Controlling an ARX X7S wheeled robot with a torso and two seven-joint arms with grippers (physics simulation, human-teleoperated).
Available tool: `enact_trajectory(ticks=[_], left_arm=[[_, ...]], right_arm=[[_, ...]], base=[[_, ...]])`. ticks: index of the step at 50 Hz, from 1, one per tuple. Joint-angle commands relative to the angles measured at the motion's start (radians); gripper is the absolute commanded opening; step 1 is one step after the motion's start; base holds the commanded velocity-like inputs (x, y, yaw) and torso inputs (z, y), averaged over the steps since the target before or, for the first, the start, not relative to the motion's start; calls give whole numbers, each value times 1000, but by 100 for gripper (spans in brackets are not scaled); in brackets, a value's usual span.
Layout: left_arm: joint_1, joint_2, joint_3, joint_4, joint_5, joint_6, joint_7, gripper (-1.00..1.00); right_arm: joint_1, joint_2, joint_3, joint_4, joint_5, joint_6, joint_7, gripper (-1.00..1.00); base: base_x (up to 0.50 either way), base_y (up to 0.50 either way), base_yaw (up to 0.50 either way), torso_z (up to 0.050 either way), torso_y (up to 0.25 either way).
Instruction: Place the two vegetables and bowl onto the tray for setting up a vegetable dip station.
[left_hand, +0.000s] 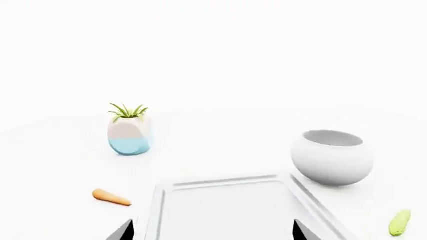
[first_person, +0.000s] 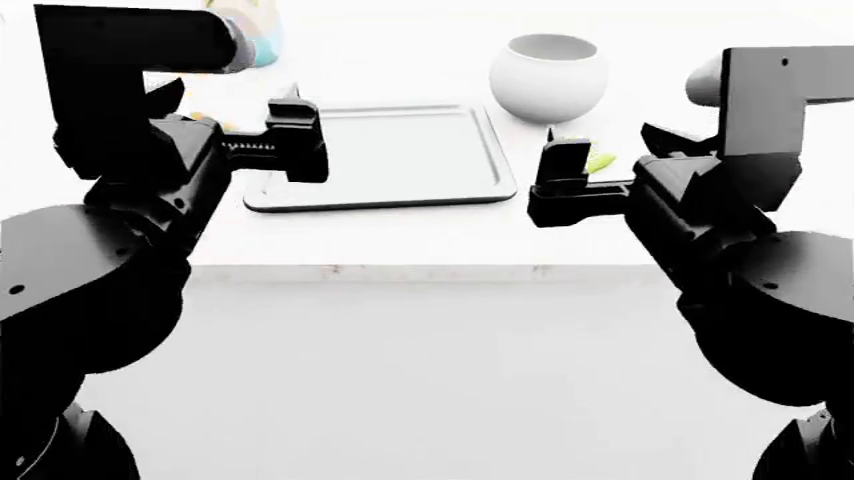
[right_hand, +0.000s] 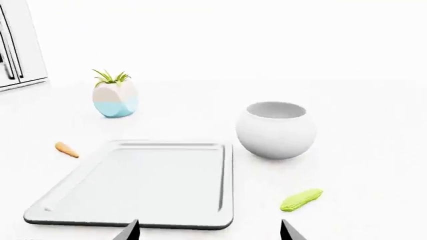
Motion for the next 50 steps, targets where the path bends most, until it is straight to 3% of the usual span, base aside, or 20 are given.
enact_trajectory(ticks=[1,8,12,19,31,34,50], left_arm=[[-311,-37,34,-200,-285,-158,-217,100],[-488,-58,120,-372,-384,-151,-286,100],[-556,-75,147,-444,-369,-127,-266,100],[-569,-85,180,-431,-385,-108,-241,100],[-512,-110,223,-398,-354,-65,-211,100],[-581,-95,244,-450,-347,-71,-195,100],[-608,-111,236,-478,-428,-86,-272,100]], right_arm=[[301,58,-55,212,224,102,108,100],[460,77,-124,382,275,120,130,100],[482,86,-151,396,341,114,176,100],[472,89,-163,348,266,75,78,100],[447,118,-200,369,338,58,186,100],[439,125,-176,376,379,28,204,100],[460,144,-219,392,439,11,236,100]], base=[[0,0,0,0,0],[0,0,0,0,0],[0,0,0,0,0],[0,0,0,0,0],[0,333,0,0,0],[458,0,0,0,0],[467,0,0,0,0]])
